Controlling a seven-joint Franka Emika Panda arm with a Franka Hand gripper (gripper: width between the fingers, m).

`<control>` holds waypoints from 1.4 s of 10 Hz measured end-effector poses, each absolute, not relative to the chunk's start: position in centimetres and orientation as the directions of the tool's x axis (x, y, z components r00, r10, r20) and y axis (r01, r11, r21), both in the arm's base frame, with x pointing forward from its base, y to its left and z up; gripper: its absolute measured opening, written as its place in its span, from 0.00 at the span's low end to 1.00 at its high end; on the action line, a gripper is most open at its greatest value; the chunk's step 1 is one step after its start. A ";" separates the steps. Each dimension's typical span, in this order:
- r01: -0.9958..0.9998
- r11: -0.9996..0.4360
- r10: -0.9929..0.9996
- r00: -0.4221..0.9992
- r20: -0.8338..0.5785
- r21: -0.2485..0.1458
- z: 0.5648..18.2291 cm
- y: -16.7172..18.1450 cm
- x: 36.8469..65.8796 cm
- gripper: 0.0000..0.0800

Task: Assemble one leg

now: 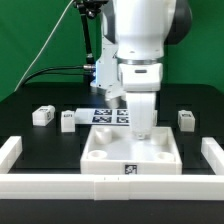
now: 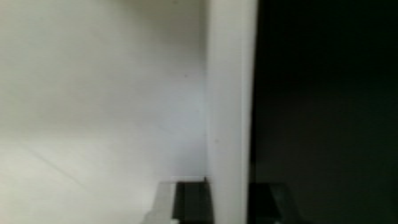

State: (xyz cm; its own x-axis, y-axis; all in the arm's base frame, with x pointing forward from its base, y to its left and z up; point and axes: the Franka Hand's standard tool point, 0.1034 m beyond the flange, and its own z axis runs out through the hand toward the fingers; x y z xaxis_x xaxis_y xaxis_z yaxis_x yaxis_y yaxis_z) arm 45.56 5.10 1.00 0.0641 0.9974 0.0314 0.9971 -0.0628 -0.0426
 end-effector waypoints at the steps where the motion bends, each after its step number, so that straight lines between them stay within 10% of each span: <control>1: 0.998 -0.042 0.998 0.043 0.036 -0.036 1.1 6.5 45.9 0.08; 14: 1.000 -0.009 0.999 0.010 0.049 -0.027 0.7 8.2 49.3 0.08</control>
Offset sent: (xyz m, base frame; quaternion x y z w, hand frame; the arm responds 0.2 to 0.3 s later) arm 0.0247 0.0160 -0.0090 0.0154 0.0103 -0.0508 0.9985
